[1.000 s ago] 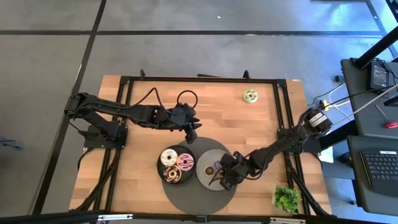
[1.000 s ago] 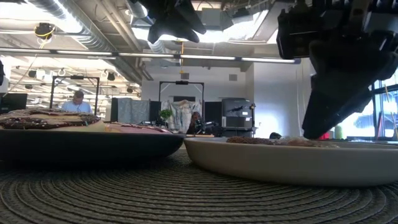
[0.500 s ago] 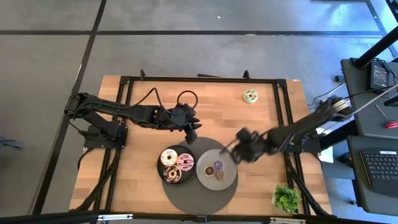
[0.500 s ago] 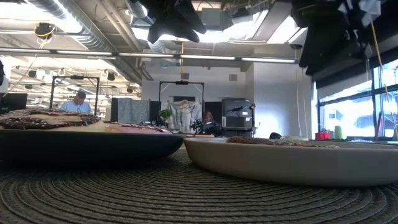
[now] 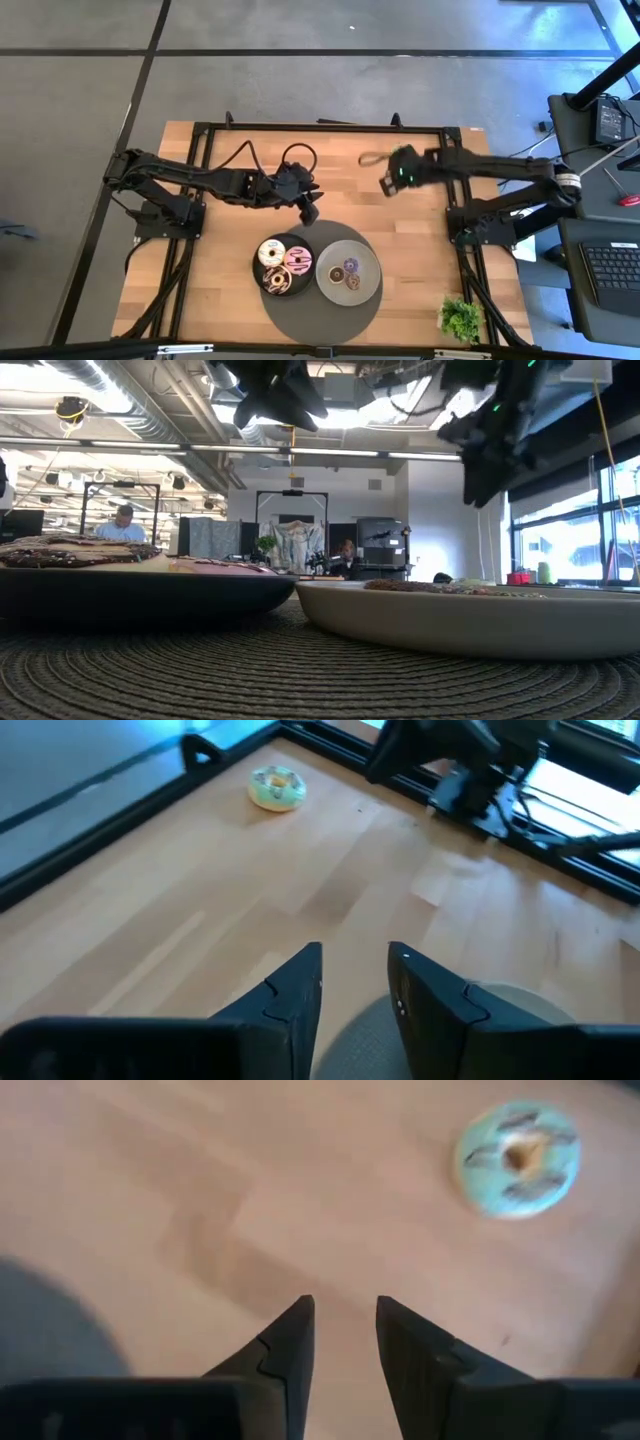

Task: Pick & Place donuts
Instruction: Put the big light green donut on the black plate

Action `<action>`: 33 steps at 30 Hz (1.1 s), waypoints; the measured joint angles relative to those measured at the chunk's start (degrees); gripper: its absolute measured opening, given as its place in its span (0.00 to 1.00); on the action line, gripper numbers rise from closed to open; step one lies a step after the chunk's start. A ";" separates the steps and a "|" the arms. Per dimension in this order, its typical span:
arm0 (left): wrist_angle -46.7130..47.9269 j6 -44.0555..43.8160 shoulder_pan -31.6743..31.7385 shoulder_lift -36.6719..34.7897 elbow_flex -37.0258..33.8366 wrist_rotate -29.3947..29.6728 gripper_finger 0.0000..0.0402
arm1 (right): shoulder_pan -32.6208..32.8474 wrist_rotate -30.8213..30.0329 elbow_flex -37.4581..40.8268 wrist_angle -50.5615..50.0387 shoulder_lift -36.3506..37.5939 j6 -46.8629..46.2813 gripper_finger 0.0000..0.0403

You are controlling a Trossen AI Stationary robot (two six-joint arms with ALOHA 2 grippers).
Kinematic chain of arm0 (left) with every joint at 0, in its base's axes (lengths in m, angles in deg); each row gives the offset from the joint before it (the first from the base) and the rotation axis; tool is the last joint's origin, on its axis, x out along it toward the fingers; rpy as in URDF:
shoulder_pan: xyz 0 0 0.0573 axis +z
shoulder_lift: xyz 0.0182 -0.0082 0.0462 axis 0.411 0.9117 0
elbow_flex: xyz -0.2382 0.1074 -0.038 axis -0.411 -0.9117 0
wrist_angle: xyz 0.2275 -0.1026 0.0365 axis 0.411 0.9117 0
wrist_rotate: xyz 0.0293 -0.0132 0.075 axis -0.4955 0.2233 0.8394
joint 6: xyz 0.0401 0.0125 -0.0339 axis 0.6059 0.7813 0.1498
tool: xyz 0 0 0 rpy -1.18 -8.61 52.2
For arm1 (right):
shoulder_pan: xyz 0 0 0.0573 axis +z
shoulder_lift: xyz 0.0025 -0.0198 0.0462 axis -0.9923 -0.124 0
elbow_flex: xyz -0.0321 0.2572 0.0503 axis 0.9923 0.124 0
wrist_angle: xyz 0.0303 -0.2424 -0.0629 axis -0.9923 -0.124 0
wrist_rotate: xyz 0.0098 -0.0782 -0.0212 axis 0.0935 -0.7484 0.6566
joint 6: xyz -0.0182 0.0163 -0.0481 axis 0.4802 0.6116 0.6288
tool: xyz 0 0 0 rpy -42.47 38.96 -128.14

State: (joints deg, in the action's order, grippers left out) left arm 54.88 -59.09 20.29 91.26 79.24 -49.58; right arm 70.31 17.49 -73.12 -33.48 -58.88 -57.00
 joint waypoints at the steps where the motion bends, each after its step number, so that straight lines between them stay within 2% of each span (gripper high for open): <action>1: 0.01 -0.49 0.01 0.00 0.00 0.61 0.28 | -2.63 0.98 0.00 0.92 -0.33 2.69 0.28; 4: 0.01 -1.65 0.01 0.00 0.00 2.53 0.28 | -8.74 1.88 0.00 2.13 -1.66 10.77 0.28; 8: 0.02 -2.36 0.01 0.00 0.00 3.61 0.28 | -13.27 2.23 0.00 2.53 -3.44 15.24 0.28; 12: 0.02 -2.36 0.01 0.01 0.00 3.66 0.27 | -14.65 2.72 0.00 4.26 -5.27 20.03 0.28; 22: 0.01 -2.34 0.29 0.01 0.00 6.93 0.28 | -15.06 2.70 0.00 5.14 -8.39 23.02 0.29; 26: 0.02 -2.31 1.77 0.01 0.00 5.31 0.28 | -16.12 2.76 0.00 6.93 -9.14 20.13 0.36; 33: 0.05 1.93 5.79 0.01 0.00 -1.88 0.28 | -17.29 2.22 0.00 9.37 -11.00 15.21 0.53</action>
State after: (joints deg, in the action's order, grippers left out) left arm 54.93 -57.16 26.07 91.27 79.24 -51.47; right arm 53.01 19.70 -73.12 -24.11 -69.88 -41.79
